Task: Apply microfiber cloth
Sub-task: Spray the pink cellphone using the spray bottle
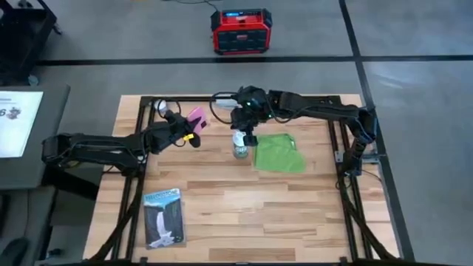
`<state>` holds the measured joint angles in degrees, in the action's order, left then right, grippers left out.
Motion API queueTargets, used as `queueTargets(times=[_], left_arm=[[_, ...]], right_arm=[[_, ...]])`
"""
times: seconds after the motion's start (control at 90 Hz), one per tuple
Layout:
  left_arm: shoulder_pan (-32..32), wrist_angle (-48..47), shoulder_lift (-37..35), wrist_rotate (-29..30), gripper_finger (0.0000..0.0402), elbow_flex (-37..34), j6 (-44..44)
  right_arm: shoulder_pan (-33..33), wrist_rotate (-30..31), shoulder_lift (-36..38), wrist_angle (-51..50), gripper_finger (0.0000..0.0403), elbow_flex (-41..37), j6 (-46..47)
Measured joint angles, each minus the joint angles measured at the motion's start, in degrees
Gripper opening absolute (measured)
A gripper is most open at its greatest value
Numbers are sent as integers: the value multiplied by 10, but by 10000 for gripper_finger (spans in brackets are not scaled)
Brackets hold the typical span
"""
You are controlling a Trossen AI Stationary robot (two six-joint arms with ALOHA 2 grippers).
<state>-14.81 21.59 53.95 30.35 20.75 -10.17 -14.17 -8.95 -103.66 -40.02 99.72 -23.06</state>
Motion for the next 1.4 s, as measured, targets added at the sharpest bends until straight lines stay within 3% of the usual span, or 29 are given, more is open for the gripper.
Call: queueTargets(times=[0.344,0.833,1.111,1.4], left_arm=[[0,-4,0,0,2,0,-2],[-1,-2,7,1,2,0,-3],[-16,29,53,1,2,1,-4],[-16,16,65,0,2,43,27]], right_arm=[[-6,0,0,-64,0,11,-1],[-5,0,-14,-57,0,11,-4],[-5,0,-14,-58,0,11,-4],[-5,0,-14,-62,0,11,-8]])
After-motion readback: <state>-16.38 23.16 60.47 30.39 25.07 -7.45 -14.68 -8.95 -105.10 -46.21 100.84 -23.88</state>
